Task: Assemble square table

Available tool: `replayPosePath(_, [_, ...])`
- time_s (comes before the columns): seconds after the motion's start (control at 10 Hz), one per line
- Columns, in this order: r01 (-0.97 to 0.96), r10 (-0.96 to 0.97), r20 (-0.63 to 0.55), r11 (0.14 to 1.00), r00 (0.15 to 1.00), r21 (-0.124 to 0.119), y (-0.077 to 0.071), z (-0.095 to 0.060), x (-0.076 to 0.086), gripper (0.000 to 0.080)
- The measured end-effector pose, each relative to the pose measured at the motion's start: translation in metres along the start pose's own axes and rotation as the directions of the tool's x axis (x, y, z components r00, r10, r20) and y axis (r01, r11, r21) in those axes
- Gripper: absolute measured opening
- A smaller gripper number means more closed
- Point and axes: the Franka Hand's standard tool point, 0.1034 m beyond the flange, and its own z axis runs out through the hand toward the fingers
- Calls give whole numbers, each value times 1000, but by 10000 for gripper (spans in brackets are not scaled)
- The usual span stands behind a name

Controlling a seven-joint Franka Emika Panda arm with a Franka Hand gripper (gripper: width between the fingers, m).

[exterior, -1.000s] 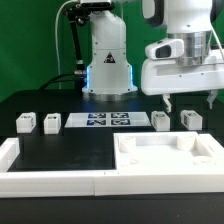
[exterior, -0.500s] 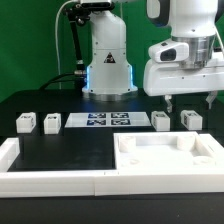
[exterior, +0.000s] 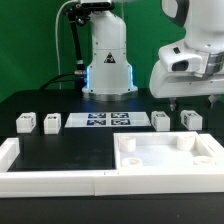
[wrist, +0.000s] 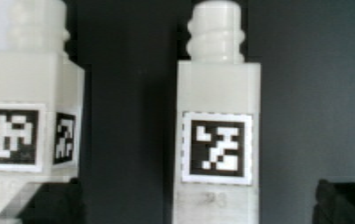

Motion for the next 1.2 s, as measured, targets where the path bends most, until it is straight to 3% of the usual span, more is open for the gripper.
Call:
replayPosePath(0.1, [36, -37, 46, 999, 998, 26, 1, 0, 6, 648])
replayPosePath(0.5, [17, -25, 352, 1000, 936, 24, -2, 6, -5, 648])
replayPosePath(0.9, [23, -15, 571, 1000, 821, -8, -2, 28, -11, 648])
replayPosePath(1.2, [26, -12, 582, 1000, 813, -15, -7, 32, -7, 648])
